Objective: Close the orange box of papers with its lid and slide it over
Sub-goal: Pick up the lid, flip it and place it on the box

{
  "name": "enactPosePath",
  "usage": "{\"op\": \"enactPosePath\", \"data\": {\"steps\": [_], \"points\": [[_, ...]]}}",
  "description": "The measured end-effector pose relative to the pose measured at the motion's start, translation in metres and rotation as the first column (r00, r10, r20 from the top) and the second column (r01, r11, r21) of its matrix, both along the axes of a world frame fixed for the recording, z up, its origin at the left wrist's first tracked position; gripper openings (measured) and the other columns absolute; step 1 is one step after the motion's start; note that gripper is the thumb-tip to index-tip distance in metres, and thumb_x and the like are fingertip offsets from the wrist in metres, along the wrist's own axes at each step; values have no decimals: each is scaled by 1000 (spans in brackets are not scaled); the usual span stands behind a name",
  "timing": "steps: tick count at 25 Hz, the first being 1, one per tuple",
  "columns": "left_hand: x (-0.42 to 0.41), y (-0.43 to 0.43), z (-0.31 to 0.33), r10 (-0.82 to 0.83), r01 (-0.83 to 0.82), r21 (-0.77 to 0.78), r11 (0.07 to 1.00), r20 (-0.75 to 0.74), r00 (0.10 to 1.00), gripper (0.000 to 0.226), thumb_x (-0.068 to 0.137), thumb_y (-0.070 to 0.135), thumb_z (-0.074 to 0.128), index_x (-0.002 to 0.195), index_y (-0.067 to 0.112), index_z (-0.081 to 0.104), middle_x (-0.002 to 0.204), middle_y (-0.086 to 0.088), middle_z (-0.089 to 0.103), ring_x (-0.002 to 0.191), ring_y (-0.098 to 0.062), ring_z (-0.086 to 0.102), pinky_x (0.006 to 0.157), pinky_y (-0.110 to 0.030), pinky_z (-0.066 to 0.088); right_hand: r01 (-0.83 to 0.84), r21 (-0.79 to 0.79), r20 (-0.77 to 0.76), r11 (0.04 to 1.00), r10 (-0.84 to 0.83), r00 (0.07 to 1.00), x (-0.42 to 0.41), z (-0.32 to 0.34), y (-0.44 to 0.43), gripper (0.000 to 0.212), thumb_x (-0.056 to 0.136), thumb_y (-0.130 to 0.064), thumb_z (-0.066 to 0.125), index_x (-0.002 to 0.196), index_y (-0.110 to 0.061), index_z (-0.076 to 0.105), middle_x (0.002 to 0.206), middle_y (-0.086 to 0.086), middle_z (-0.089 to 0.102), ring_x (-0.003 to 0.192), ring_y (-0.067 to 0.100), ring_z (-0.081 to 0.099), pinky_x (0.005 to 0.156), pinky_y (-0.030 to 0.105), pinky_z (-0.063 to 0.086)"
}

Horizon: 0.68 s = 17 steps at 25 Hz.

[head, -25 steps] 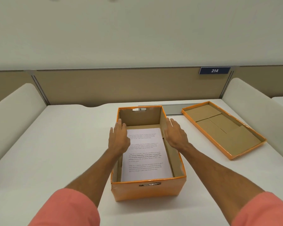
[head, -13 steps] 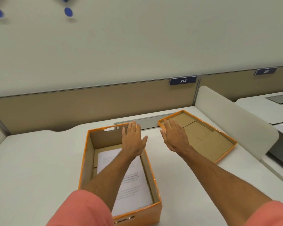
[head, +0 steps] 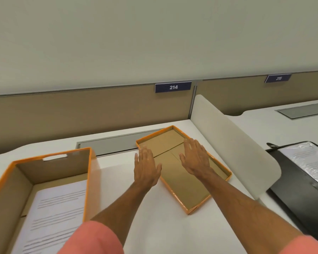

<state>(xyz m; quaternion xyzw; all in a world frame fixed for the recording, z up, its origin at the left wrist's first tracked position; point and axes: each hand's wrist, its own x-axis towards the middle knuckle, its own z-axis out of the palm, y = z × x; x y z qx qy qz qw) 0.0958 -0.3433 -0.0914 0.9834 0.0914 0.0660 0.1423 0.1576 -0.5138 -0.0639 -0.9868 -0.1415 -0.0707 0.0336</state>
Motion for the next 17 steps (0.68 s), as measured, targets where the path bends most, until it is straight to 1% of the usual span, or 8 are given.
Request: {"op": "enactPosePath", "data": {"steps": [3, 5, 7, 10, 12, 14, 16, 17], "points": [[18, -13, -23, 59, -59, -4, 998, -65, 996, 74, 97, 48, 38, 151, 4, 14, 162, -17, 8, 150, -31, 4, 123, -43, 6, 29, 1, -52, 1000, -29, 998, 29, -21, -22, 55, 94, -32, 47, 142, -8, 34, 140, 13, 45, 127, 27, 43, 107, 42, 39], [28, -18, -35, 130, -134, -40, 990, -97, 987, 78, 97, 50, 38, 151, 1, 11, 161, -21, 8, 150, -33, 5, 123, -42, 5, 53, 9, -93, 999, -52, 994, 46, -32, -31, 52, 93, -29, 48, 138, -6, 38, 136, 14, 48, 123, 27, 46, 105, 42, 42], [38, -21, -44, 207, -216, -61, 974, -135, 969, 83, 96, 52, 36, 151, -3, 7, 161, -24, 6, 150, -35, 6, 123, -43, 5, 75, 20, -127, 997, -72, 989, 65, -40, -36, 49, 92, -27, 49, 135, -5, 40, 134, 14, 49, 123, 29, 47, 105, 44, 42], [50, -19, -55, 255, -271, -65, 960, -183, 950, 85, 96, 52, 34, 151, -5, 3, 160, -25, 5, 150, -36, 5, 123, -43, 5, 103, 21, -162, 994, -98, 982, 90, -52, -37, 50, 92, -20, 47, 137, -2, 37, 137, 17, 46, 127, 31, 43, 108, 45, 39], [55, -17, -62, 272, -294, -86, 952, -201, 941, 83, 97, 49, 35, 150, -6, 1, 160, -25, 4, 150, -36, 5, 123, -43, 6, 130, 10, -210, 991, -125, 970, 105, -59, -36, 56, 92, -18, 46, 143, -1, 30, 145, 19, 39, 135, 33, 37, 113, 46, 34], [55, -19, -69, 295, -324, -101, 941, -230, 928, 80, 99, 42, 36, 149, -7, 0, 160, -26, 4, 149, -36, 5, 123, -42, 6, 175, -2, -268, 985, -169, 948, 114, -66, -37, 60, 92, -16, 46, 146, 0, 25, 147, 20, 37, 136, 33, 36, 114, 46, 32], [57, -20, -76, 299, -343, -144, 928, -259, 918, 74, 100, 33, 36, 149, -8, -1, 160, -26, 4, 150, -36, 5, 124, -41, 6, 222, -4, -314, 975, -212, 925, 120, -72, -34, 59, 92, -13, 47, 145, 2, 25, 143, 20, 41, 132, 34, 41, 111, 45, 37], [57, -21, -78, 297, -348, -177, 920, -263, 918, 71, 100, 27, 36, 149, -8, -1, 160, -26, 4, 150, -35, 4, 124, -41, 6, 235, -3, -314, 972, -224, 923, 122, -75, -33, 56, 92, -11, 47, 143, 3, 28, 140, 20, 44, 129, 34, 44, 107, 45, 41]]}}
